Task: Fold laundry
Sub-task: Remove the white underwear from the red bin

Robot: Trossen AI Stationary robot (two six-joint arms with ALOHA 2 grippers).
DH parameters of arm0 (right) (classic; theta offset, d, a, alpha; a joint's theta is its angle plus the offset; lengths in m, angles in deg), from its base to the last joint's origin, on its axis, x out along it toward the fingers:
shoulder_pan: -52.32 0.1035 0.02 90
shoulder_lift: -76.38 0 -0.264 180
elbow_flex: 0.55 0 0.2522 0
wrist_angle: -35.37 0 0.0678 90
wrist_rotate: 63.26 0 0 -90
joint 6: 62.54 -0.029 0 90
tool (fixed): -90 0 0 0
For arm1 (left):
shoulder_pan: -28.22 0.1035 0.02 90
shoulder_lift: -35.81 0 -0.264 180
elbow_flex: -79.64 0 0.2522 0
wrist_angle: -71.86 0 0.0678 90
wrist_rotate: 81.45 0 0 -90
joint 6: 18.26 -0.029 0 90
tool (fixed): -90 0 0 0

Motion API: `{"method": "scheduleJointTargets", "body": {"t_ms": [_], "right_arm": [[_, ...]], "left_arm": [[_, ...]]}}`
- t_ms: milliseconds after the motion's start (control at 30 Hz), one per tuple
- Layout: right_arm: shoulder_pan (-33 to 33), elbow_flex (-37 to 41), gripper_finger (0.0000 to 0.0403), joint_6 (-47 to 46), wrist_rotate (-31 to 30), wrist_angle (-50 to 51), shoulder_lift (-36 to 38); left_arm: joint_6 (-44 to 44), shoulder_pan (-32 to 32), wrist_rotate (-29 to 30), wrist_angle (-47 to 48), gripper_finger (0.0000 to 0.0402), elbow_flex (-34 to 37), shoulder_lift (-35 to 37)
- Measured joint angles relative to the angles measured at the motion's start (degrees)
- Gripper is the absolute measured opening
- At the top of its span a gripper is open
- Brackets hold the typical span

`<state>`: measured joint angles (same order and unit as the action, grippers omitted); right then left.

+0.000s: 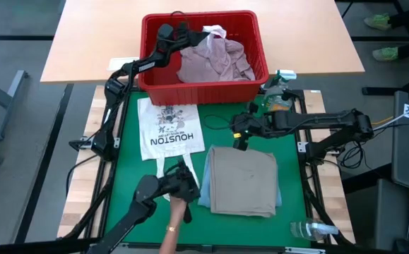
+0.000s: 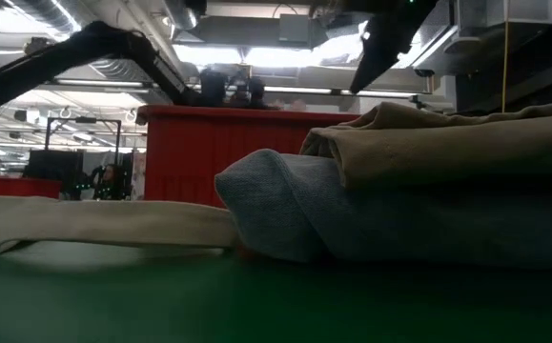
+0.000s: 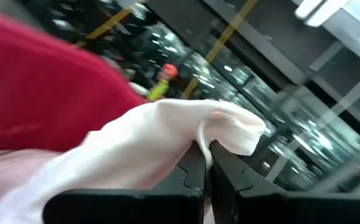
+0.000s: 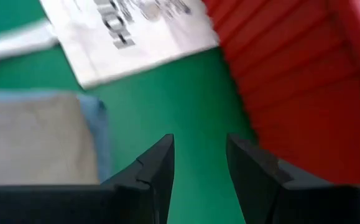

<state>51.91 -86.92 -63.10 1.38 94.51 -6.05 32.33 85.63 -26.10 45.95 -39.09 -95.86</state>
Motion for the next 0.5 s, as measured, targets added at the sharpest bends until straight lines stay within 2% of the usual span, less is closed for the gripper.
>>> {"method": "scheduleJointTargets", "body": {"t_ms": [233, 367, 500], "right_arm": [[0.0, -7.5, 0.0147, 4.3, -1.2, 16.5, 2.2], [0.0, -7.7, 0.0147, 4.1, -1.2, 19.7, 8.0], [0.0, -7.3, 0.0147, 3.8, -1.3, 21.2, 16.0]], "left_arm": [[-1.5, -2.9, -7.4, 1.3, 0.0000, 0.0, 6.5], [-1.4, -5.3, -13.3, 1.8, 0.0000, 0.0, 9.6], [-1.3, -9.3, -16.3, 2.5, 0.0000, 0.0, 11.7]]}}
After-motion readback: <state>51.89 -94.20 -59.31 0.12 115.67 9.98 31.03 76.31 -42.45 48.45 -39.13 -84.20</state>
